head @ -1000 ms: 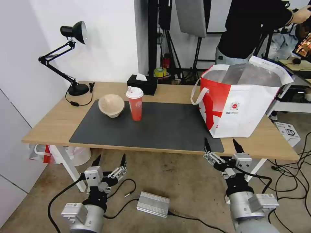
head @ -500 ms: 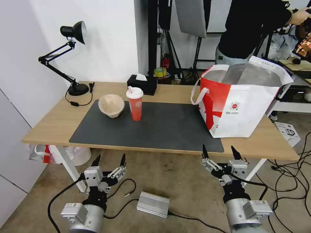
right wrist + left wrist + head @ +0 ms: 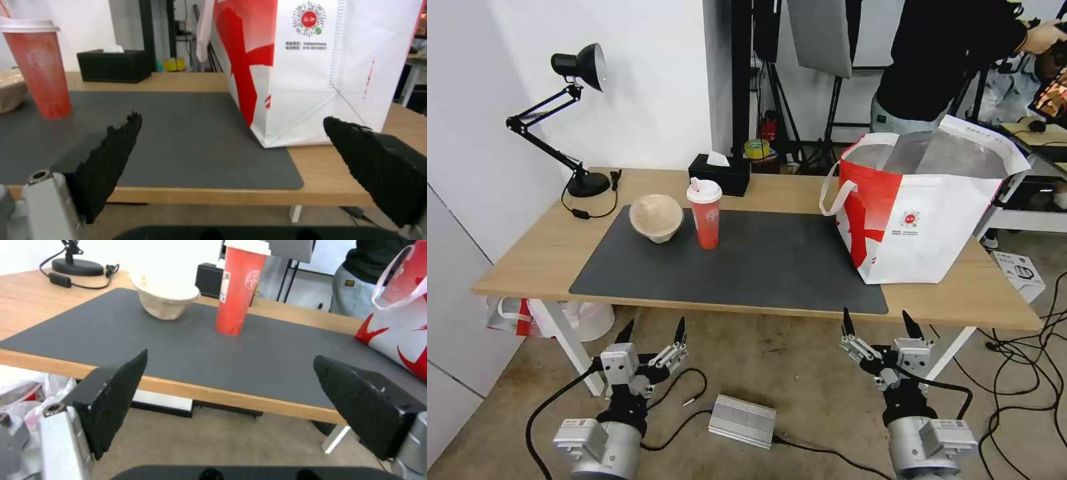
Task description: Pick up the trash from the table and place it into the takeout bag.
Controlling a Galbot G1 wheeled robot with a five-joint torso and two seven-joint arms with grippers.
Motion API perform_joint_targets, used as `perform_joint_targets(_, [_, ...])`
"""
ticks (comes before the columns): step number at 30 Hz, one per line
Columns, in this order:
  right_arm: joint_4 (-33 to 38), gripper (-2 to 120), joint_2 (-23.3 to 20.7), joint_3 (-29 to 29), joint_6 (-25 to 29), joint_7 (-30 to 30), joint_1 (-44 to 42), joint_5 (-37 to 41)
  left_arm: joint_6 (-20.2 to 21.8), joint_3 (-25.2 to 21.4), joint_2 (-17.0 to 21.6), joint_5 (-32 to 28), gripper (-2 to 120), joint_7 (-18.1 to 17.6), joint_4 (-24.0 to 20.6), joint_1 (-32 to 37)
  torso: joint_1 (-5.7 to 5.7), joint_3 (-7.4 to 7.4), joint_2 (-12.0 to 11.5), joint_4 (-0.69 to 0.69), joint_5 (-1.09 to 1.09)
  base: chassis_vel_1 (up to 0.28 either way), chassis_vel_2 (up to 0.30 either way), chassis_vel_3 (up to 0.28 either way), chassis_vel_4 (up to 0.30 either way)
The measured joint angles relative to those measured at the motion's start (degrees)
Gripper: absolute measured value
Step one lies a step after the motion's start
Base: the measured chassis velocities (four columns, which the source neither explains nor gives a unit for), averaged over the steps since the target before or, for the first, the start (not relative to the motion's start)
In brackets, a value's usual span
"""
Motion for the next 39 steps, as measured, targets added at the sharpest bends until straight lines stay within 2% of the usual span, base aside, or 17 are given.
perform_joint_targets(31, [-0.79,100,1.88,-0.71,-0.89,1.21,-0.70,-2.34,-0.33,-0.36,0.00,-0.22,100,0.10,-0.37,0.10,0.00,0.00,0.01,0.00,-0.01,0.000,0.000,0.000,0.000])
perform_joint_targets(39, [0.99,100,-0.28,0.79,-0.33,0.06,0.17,-2.61,-0.33,-0.31,0.00,-0.21,100,0.12,-0.54,0.27,0.00,0.00,0.00,0.00,0.00,0.000,0.000,0.000,0.000])
